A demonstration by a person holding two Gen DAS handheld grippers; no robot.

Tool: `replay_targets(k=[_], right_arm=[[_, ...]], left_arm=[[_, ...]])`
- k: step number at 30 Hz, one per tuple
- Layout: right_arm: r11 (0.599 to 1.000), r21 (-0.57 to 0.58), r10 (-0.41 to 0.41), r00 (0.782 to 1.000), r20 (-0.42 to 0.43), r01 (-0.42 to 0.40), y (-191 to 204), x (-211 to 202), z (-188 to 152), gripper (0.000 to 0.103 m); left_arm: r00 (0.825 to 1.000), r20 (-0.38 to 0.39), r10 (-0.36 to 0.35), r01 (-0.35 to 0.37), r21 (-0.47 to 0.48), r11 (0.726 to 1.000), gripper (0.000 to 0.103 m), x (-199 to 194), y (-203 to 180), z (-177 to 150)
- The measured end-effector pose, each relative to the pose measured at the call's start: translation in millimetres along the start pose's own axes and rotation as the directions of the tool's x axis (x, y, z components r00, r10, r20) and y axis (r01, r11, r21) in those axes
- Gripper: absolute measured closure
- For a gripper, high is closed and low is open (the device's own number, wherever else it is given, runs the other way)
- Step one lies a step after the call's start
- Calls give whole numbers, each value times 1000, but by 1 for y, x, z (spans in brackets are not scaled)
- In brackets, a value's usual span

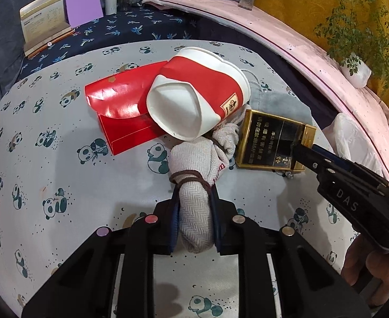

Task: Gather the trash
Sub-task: 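Grasp the white glove with the left tool while the right tool grasps the gold box, then carry the glove with the left tool while the right tool carries the gold box to the bin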

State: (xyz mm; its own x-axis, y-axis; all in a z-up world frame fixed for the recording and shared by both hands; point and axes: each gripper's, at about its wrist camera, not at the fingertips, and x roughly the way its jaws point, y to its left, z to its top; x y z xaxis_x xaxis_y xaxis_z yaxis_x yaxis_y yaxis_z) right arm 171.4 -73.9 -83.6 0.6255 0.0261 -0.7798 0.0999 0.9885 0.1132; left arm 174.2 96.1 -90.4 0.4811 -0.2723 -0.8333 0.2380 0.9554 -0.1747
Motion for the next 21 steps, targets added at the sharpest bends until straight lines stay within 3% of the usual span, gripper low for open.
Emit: replay_targets(k=[8, 21], right_arm=[[1000, 22, 3, 1000, 24, -4, -7, -18, -5, 79], [998, 58, -17, 991, 132, 10, -31, -77, -5, 79]], left_arm=[[1000, 26, -10, 10, 0, 1000, 84, -19, -8, -3], [993, 107, -42, 36, 57, 998, 84, -62, -47, -1]])
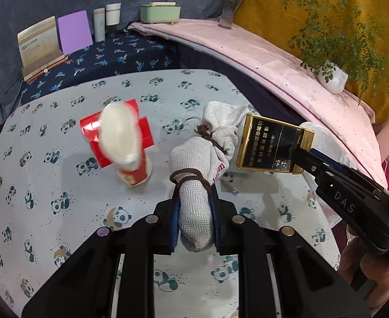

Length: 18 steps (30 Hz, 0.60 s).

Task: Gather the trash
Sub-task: 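Carry the glove with the left tool while the right tool carries the gold box to the bin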

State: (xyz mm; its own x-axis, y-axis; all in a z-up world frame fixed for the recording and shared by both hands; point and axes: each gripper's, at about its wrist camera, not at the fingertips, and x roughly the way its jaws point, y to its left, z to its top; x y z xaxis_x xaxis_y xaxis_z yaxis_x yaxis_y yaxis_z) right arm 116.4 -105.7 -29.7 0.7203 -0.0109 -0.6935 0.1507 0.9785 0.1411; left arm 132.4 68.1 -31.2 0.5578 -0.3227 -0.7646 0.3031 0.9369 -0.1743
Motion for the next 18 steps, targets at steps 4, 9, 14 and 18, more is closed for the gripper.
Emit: replay_targets(k=[4, 9, 14, 18], right_arm=[[1000, 25, -16, 999, 29, 16, -19, -18, 0, 79], [998, 58, -43, 998, 55, 40, -45, -37, -2, 79], [991, 110, -83, 994, 73, 75, -81, -52, -8, 79], [980, 164, -123, 989, 81, 108, -116, -62, -13, 79]], left_arm=[[1000, 19, -16, 16, 25, 1000, 84, -9, -18, 4], [999, 31, -45, 43, 73, 996, 84, -13, -50, 6], [997, 32, -72, 68, 120, 990, 84, -11, -85, 10], [995, 21, -99, 95, 151, 984, 84, -4, -114, 13]])
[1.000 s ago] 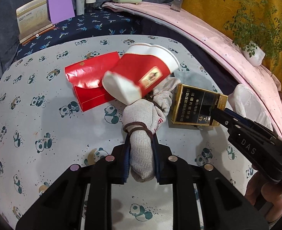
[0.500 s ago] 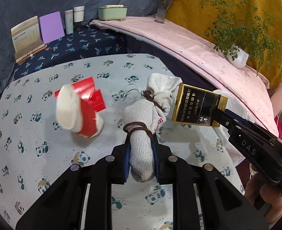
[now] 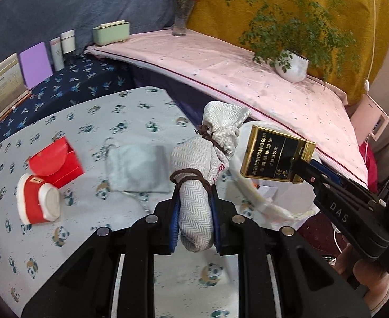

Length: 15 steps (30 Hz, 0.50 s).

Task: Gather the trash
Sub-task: 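Carry the glove with the left tool while the right tool carries the gold box to the bin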

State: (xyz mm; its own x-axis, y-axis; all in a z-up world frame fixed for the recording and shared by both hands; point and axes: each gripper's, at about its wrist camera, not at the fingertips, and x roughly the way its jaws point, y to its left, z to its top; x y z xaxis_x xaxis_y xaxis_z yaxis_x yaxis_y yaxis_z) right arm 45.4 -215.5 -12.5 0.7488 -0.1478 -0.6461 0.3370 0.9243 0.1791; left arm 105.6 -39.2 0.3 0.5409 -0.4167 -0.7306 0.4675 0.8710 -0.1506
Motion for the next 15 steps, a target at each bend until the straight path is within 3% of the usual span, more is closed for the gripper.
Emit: replay_targets(k=[15], right_arm=[[984, 133, -116, 993, -24, 118, -95, 3, -10, 79]], left_arm=[[994, -72, -81, 90, 122, 988, 84, 50, -88, 12]])
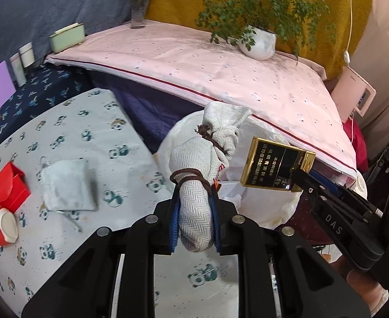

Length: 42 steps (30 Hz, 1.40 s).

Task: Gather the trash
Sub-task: 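Carry the glove with the left tool while the right tool carries the gold box to the bin, then open both tools over the bin to drop glove and gold box, then move both tools back over the red cup and grey pouch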

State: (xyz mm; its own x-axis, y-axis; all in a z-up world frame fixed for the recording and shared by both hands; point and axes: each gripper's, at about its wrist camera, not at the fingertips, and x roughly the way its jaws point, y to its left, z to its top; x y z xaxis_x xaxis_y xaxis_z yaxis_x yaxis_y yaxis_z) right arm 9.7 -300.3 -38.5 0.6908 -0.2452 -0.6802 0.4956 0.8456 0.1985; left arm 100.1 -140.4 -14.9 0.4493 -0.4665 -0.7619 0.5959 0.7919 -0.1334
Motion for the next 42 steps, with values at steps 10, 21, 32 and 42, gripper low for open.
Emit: replay_targets(k=[10, 21, 32, 42], right_arm=[[1000, 19, -25, 999, -20, 25, -15, 14, 1, 79], [1000, 2, -22, 999, -24, 22, -1, 24, 3, 76], [999, -36, 1, 999, -38, -3, 22, 25, 0, 73], [994, -97, 48, 997, -55, -53, 62, 25, -6, 66]], left_arm=[[999, -39, -8, 8, 5, 1000, 82, 27, -17, 10], [999, -14, 44, -44, -42, 998, 53, 26, 5, 13], [996, -7, 88, -88, -102, 991, 44, 17, 36, 2], [988, 15, 156, -151, -172, 974, 30, -4, 76, -15]])
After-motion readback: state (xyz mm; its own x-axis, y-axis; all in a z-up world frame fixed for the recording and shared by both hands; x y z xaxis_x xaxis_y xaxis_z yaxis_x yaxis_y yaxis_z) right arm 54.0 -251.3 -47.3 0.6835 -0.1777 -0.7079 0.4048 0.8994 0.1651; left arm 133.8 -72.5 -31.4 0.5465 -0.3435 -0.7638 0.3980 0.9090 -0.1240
